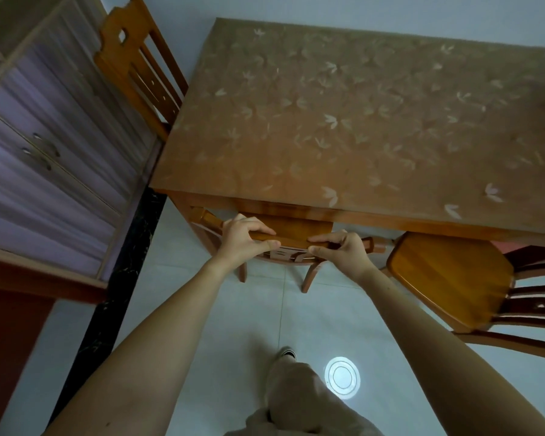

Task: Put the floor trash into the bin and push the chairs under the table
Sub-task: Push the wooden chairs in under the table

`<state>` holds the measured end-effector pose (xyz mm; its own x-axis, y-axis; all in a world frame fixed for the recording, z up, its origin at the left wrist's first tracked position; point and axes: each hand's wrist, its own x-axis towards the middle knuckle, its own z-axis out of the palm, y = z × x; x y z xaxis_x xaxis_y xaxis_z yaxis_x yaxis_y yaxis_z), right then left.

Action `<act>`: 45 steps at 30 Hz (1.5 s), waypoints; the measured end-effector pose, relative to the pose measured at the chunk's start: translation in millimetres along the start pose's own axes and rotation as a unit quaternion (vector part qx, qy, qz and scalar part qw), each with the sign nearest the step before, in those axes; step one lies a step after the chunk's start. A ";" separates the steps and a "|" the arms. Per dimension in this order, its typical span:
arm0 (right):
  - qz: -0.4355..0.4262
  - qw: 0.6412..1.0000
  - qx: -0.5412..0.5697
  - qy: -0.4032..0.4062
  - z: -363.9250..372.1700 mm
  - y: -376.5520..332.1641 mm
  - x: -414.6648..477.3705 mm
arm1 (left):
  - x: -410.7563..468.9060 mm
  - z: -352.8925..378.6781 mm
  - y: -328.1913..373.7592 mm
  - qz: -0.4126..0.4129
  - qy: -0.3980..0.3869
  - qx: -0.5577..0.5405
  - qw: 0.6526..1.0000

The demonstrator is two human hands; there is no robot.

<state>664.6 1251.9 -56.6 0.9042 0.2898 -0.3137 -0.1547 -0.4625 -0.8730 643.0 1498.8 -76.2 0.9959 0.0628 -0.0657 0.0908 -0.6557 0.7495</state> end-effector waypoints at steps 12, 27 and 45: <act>-0.056 0.994 -0.049 0.075 19.6 2.5 -11.3 | -4.7 -4.9 -4.2 0.025 0.006 0.009 1.000; -0.006 0.999 -0.013 0.053 4.4 4.6 9.7 | 14.9 4.3 -7.5 0.059 0.031 -0.003 0.998; -0.002 0.997 -0.039 0.069 9.2 -8.5 -1.3 | 1.3 -3.8 10.3 0.000 -0.003 0.046 0.999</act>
<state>661.1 1263.2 -52.3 0.9519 0.1759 -0.2510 -0.1242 -0.5272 -0.8406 645.3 1495.1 -66.1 0.9959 0.0573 -0.0699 0.0897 -0.7220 0.6860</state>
